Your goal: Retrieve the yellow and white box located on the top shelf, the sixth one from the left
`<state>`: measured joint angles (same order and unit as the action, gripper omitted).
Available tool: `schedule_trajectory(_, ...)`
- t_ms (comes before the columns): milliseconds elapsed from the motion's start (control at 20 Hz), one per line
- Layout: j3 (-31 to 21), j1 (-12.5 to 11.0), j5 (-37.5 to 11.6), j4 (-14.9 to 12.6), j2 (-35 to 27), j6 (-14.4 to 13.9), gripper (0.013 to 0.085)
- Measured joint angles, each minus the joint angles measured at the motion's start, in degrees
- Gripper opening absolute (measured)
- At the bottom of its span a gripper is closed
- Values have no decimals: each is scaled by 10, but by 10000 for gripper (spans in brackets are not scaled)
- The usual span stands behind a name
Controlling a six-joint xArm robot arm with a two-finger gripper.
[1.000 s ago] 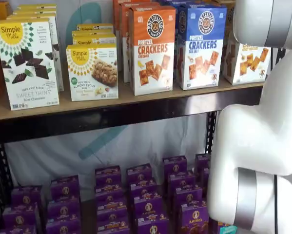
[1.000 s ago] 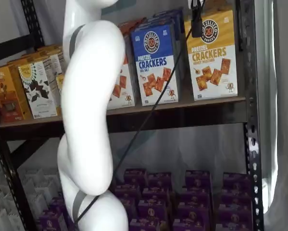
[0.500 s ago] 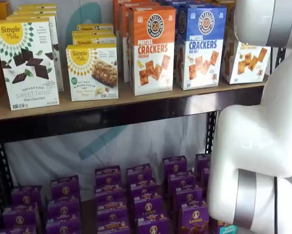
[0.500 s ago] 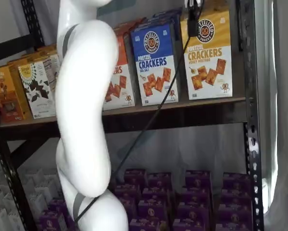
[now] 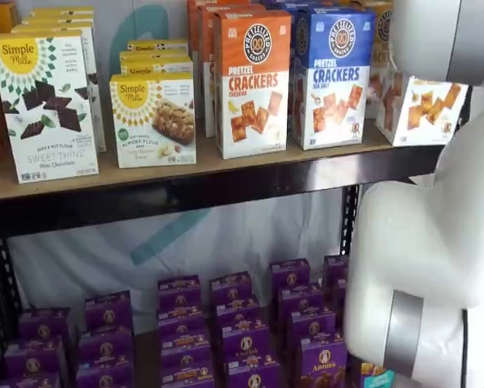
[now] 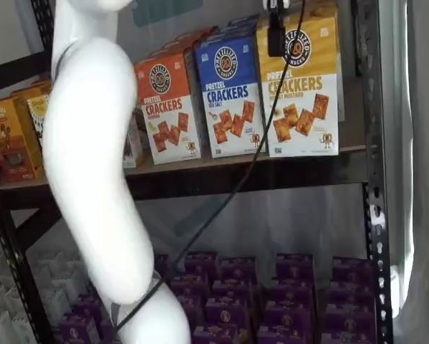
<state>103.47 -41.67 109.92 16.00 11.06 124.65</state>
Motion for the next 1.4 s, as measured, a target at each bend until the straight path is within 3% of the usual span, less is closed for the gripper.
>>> schedule_trajectory(250,-70,-12,3,-19,64,22,570)
schedule_trajectory(450,-126,-3,-2,-40,110,24,570)
schedule_trajectory(900,-233,35,-13,-63,189,-1,570)
schedule_trajectory(1400,-287,63,-19,-71,227,-26,570)
